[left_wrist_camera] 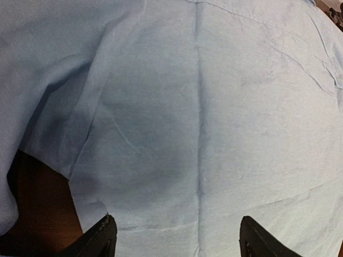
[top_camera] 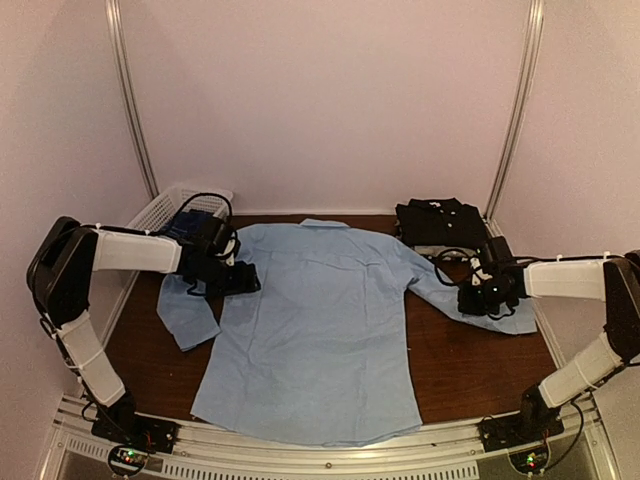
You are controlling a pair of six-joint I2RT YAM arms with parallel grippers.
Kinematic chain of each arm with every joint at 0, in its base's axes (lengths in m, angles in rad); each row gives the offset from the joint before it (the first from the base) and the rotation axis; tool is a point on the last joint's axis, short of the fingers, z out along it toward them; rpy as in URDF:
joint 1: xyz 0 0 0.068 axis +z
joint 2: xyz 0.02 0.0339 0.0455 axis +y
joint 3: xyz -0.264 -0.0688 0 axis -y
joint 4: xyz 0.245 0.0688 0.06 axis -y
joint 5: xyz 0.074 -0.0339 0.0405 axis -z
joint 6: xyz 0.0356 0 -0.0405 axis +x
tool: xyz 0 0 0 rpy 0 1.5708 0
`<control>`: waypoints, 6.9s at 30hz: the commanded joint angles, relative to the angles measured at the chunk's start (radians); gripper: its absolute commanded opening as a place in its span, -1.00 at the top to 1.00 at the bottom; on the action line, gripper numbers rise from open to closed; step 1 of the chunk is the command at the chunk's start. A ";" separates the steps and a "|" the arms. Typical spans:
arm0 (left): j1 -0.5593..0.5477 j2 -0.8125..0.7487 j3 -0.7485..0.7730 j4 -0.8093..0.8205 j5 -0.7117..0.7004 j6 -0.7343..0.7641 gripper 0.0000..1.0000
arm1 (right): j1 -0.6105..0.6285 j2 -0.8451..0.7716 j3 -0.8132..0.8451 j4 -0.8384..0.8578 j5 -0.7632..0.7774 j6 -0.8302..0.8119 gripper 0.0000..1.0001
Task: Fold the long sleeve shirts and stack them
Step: Smooth out the flattened shirt at the center of the board, then pick up the sleeve from the center of the board, then pass from the right arm to the left, then smooth out the flattened shirt at the center of the board.
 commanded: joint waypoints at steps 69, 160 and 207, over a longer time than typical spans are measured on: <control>-0.194 -0.268 0.001 0.254 0.065 0.066 -0.64 | 0.526 0.029 0.600 -0.284 0.082 -0.004 1.00; -0.337 -0.142 0.259 0.283 0.002 -0.218 1.00 | 0.442 0.007 0.458 0.116 0.017 0.191 -0.41; -0.307 -0.355 0.110 0.066 -0.204 -0.213 1.00 | 0.100 0.620 0.509 0.780 -0.351 0.391 0.76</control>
